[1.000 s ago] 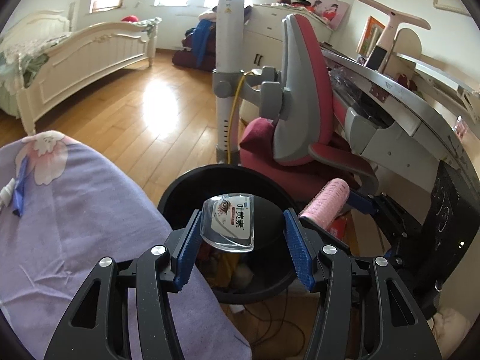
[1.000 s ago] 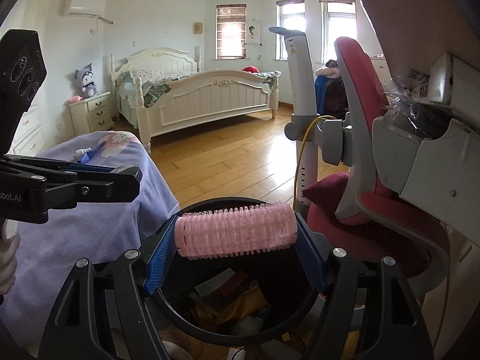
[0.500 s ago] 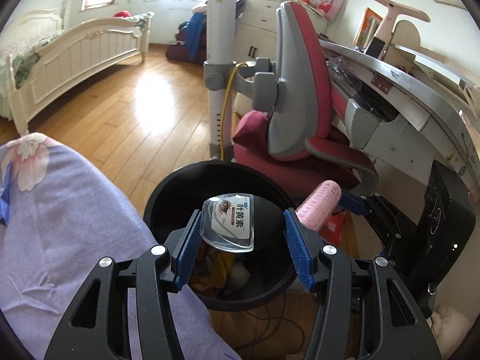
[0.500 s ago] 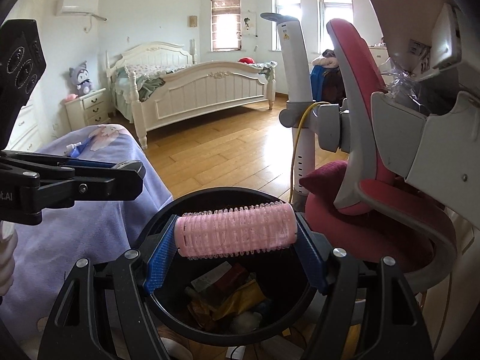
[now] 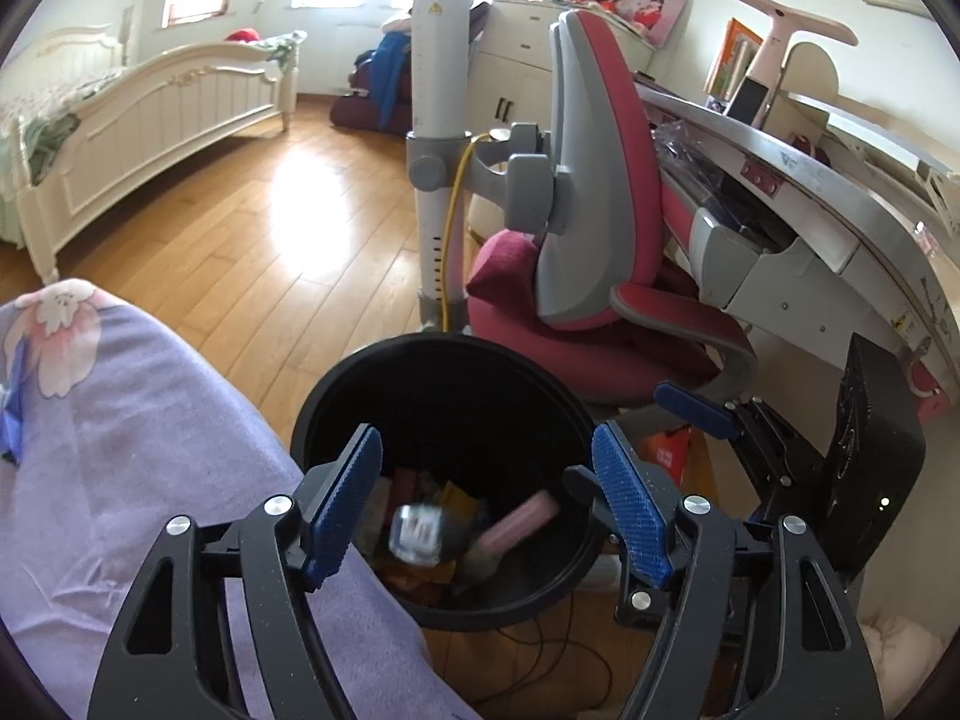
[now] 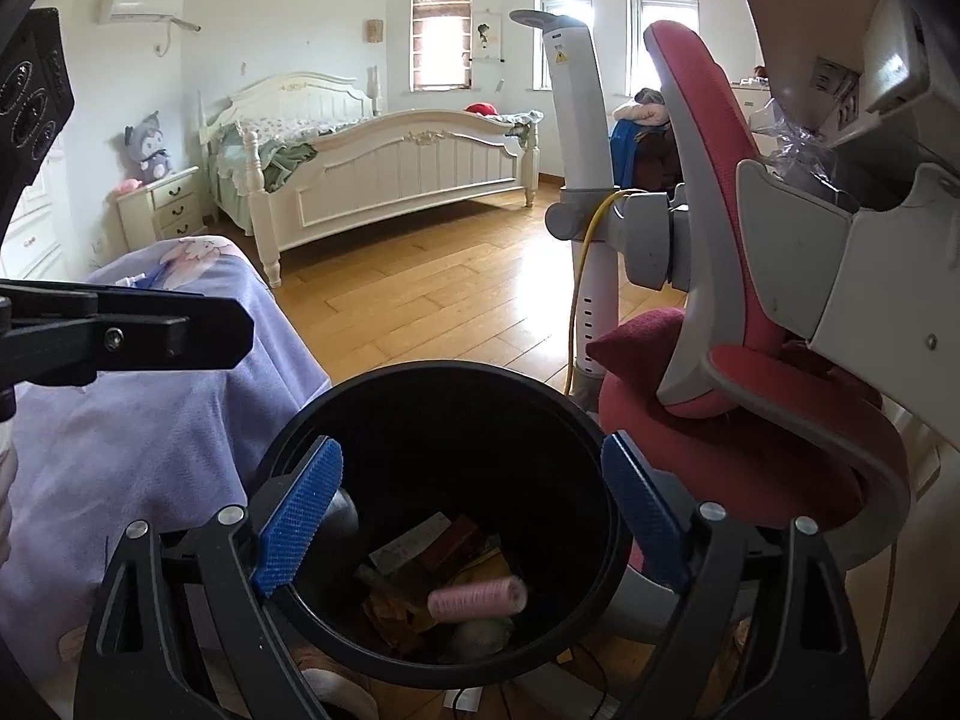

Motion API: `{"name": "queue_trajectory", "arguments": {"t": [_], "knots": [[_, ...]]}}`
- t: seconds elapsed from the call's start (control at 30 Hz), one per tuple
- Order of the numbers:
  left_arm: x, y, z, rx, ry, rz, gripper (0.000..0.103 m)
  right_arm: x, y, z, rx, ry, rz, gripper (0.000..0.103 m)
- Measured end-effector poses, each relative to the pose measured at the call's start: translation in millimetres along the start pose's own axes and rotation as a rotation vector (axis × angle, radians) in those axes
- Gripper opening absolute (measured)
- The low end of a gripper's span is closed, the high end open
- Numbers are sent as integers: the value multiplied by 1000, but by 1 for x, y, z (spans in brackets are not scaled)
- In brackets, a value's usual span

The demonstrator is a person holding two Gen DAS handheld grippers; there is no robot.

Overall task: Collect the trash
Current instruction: 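Carry the cap and pink roller over the black bin and open both tools, then grasp the white spray pump with the left tool while the right tool grasps the blue packet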

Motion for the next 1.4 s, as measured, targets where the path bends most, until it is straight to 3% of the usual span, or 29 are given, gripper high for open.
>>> {"name": "queue_trajectory", "arguments": {"t": [0.2,0.43,0.8,0.93,1.1,1.23,1.4], "knots": [[4,22,9,-24,15,-33,73,-2,5,10,-29,7,2,88],[11,66,49,-88,93,-88,73,-14,14,38,-86,41,-15,88],[32,155,158,-299,217,-170,73,-52,23,119,-272,147,-38,84],[34,170,204,-400,227,-137,73,-75,14,157,-376,173,3,75],[29,164,253,-450,219,-62,67,-95,-4,204,-464,206,63,72],[23,145,275,-446,195,-1,62,-107,-24,234,-520,210,136,70],[14,115,285,-426,130,77,57,-119,-50,263,-531,244,192,63]]}}
Point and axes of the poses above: each gripper's, at about its wrist camera, not at the fingertips, and y roughly against the way its jaws point, z to its left, x to its underside, the point moved 4 cm from there along -y, roughly the way its jaws point, and after that the axes turned 9 degrees about x, right-handed, at the moved point
